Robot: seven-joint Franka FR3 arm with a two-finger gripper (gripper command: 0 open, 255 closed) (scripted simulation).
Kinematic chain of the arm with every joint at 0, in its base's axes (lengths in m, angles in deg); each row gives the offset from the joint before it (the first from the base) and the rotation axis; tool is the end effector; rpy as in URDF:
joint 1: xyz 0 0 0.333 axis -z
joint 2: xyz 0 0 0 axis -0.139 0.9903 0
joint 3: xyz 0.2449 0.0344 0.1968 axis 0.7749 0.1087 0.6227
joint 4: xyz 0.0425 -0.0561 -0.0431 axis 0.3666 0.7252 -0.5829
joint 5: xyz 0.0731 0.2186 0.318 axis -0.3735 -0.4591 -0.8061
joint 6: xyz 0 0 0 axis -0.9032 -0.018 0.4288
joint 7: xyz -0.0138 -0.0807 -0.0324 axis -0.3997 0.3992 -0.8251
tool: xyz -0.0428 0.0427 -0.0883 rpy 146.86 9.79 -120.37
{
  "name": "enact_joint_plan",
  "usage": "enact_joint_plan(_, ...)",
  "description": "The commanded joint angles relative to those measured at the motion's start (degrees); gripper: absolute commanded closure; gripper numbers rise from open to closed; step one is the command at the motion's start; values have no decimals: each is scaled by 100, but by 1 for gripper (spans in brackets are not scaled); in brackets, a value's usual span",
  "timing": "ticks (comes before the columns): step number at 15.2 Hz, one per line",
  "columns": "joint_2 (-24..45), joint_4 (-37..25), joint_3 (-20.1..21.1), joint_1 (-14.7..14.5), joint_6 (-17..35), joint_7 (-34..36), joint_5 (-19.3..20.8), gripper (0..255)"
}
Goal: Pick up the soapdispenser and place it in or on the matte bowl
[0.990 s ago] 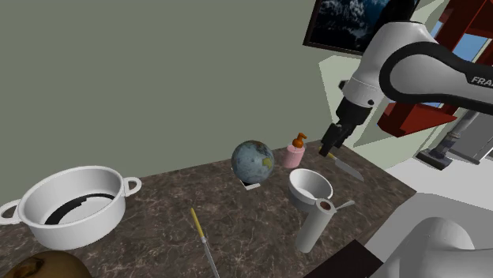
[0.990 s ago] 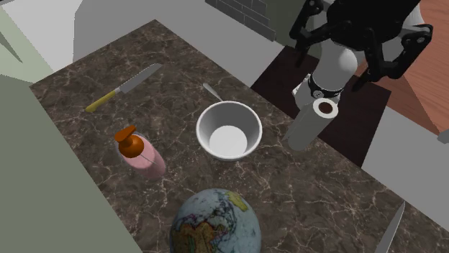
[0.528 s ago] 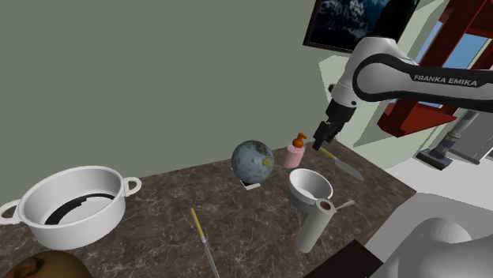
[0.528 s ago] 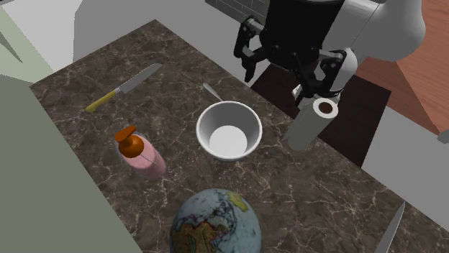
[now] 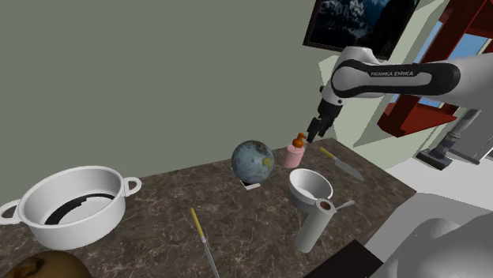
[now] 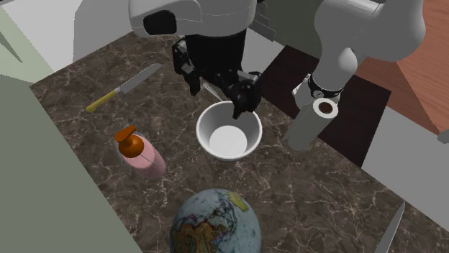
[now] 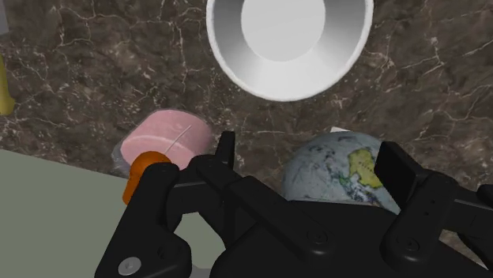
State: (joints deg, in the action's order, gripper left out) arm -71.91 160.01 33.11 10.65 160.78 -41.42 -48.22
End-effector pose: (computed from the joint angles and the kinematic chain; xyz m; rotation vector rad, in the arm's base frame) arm 0.4282 -0.1536 0.5172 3.1291 0.0853 0.0658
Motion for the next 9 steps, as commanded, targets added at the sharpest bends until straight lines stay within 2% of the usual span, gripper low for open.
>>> enact_joint_plan(1,440,-273,-162,16,152,-228,-50,0)
enact_joint_plan(9,2220,-1668,-640,196,409,-1170,-570,0)
